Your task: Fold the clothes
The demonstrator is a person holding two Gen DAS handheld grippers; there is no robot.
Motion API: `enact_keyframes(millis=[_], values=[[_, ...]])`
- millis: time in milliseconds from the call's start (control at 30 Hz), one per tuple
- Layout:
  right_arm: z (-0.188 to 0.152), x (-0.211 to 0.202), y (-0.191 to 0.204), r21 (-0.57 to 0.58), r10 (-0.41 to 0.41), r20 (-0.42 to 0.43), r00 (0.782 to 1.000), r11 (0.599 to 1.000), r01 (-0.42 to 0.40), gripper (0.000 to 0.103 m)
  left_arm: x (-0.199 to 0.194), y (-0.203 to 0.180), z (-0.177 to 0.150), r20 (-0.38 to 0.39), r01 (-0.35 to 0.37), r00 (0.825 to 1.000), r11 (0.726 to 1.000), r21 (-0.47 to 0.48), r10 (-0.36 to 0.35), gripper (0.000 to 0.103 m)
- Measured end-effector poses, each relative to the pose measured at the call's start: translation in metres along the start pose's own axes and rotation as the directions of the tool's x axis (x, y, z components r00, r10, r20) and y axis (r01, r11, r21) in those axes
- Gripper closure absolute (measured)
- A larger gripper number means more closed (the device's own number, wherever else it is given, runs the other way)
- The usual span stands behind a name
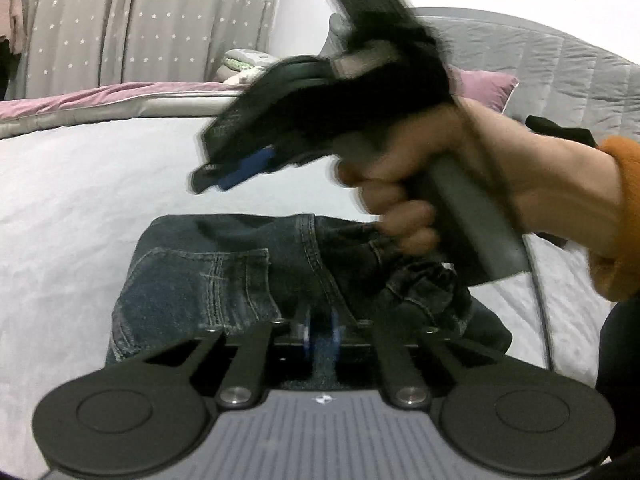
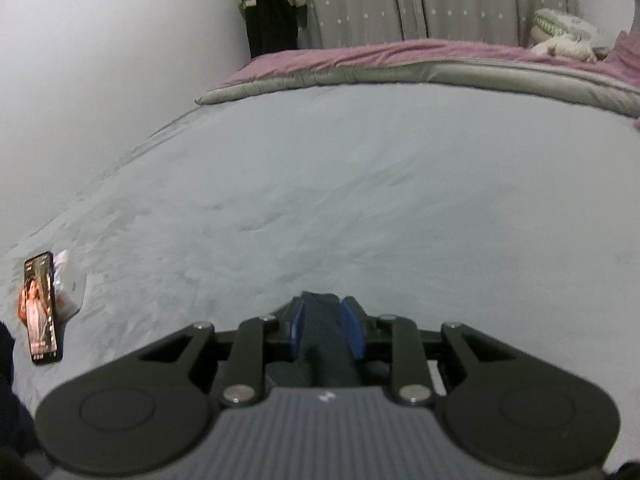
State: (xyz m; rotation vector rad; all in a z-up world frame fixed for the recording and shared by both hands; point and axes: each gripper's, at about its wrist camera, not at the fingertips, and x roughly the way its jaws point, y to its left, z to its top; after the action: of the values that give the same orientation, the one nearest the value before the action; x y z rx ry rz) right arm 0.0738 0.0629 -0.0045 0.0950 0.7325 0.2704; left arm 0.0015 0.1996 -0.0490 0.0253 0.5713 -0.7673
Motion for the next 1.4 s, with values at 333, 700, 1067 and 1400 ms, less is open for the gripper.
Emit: enact_keyframes(millis=[333, 700, 1067, 1400], values=[[-0.047, -0.067, 0.001, -0.096, -0.056, 0.022, 0.998, 0.994, 0.058, 0.078, -0.004, -0.004, 0.008, 0.010, -0.019, 1.000, 1.000, 0.009, 0.019, 0.078], [-0.100, -0.101, 0.003, -0.134, -0.093, 0.073, 0.993, 0.986, 0.102, 0.077, -0.007, -0.019, 0.008, 0.024, 0.058, 0.998, 0.998, 0.035, -0.059, 0.075], [-0.124, -0.089, -0.008, -0.095, -0.064, 0.063, 0.996, 0.993, 0.070, 0.076, 0.012, -0.032, 0.003, -0.052, 0.039, 0.998, 0.995, 0.089, -0.034, 0.076], [-0.126, -0.099, -0.005, -0.073, -0.062, 0.088, 0.994, 0.995, 0.069, 0.074, 0.008, -0.028, 0.009, -0.046, 0.045, 0.998, 0.996, 0.072, -0.042, 0.072]])
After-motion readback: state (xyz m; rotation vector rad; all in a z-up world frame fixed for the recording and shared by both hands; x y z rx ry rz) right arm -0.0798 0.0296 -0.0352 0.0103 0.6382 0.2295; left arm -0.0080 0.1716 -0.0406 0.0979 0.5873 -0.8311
